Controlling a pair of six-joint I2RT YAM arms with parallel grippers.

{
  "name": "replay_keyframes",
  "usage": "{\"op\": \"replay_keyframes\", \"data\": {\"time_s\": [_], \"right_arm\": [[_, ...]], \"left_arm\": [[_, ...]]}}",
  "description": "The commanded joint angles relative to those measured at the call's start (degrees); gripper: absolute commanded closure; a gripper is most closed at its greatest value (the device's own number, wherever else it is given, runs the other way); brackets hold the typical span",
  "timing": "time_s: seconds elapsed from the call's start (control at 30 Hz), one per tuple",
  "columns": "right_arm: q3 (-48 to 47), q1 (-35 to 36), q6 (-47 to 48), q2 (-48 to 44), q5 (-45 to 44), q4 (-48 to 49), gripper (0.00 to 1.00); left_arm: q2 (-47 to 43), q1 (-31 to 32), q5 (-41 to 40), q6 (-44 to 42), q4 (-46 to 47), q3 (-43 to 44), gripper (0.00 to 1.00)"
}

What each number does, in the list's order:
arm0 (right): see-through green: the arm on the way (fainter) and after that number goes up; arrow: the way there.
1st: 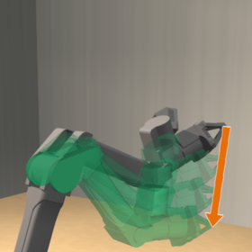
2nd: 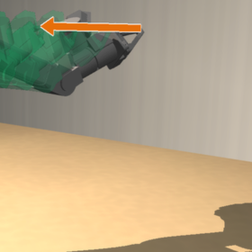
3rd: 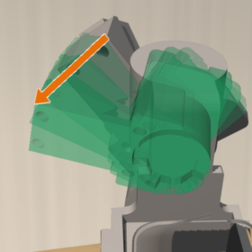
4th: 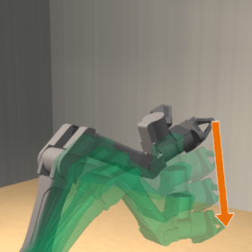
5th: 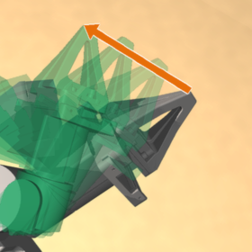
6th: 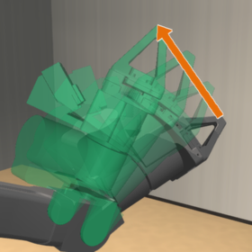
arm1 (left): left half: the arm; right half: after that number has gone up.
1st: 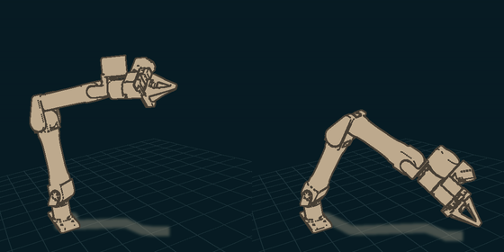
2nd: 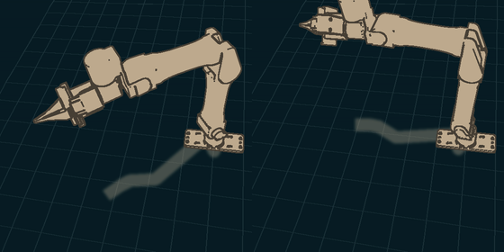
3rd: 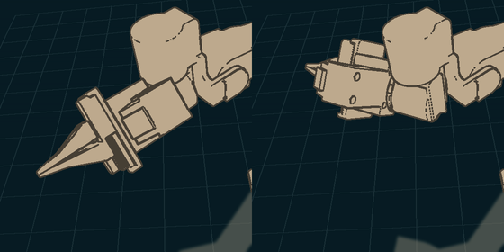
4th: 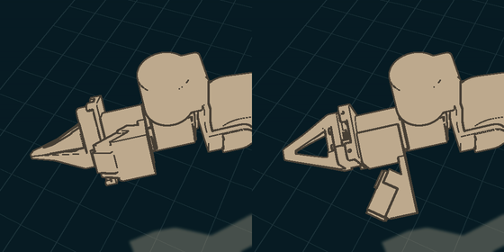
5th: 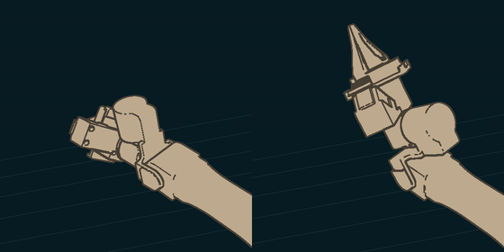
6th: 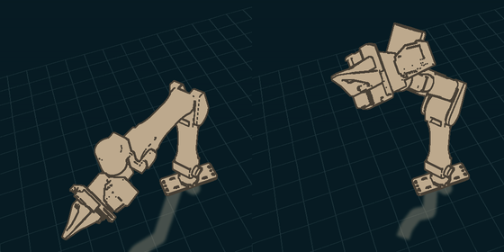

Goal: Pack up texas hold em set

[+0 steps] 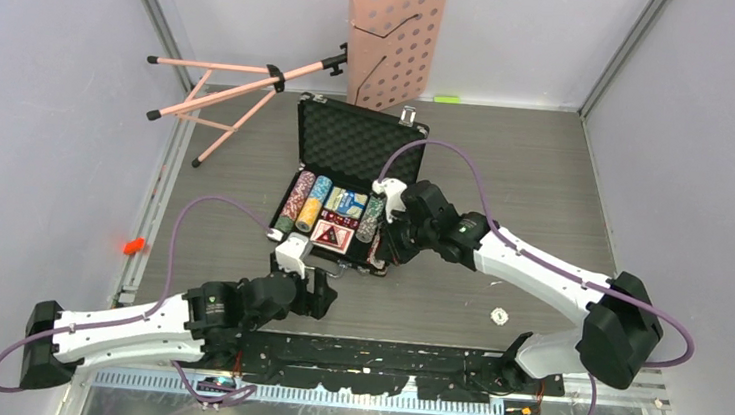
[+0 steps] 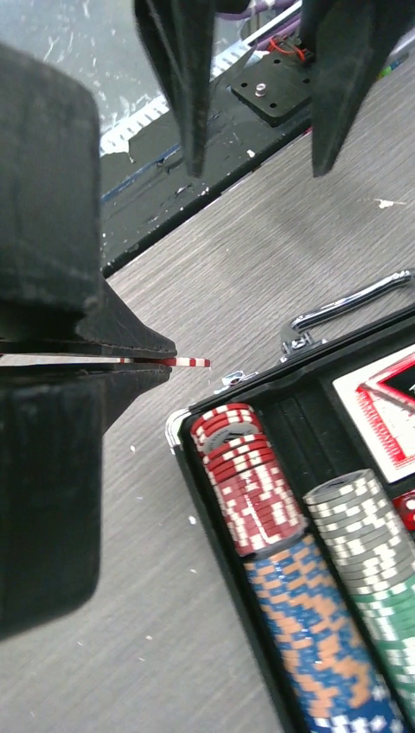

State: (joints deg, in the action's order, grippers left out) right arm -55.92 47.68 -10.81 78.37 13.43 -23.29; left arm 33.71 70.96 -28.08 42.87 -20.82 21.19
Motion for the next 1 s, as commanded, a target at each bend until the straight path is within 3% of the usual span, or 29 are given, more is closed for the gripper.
{"op": "replay_keyframes", "data": {"time_s": [0.0,0.27,0.67,0.97], "right_arm": [[-0.8,0.3,7.6,1.3,3.3,5.7,0.99],[-2.6,0.7,12.6,5.6,5.1,2.5,0.99],[-0.4,0.9,12.2,6.5,-4.0,7.8,0.99],[-0.7,0.9,12.8,7.6,-5.1,8.2,0.99]], "left_arm": [[0.4,-2.0,-1.9,2.8,-3.7,-0.4,0.24],[4.5,-2.9,-0.7,0.8,-0.6,0.4,0.24],[5.6,-3.8,0.9,0.1,0.2,0.6,0.24],[5.3,-4.4,1.4,0.0,0.0,0.5,0.24]]}}
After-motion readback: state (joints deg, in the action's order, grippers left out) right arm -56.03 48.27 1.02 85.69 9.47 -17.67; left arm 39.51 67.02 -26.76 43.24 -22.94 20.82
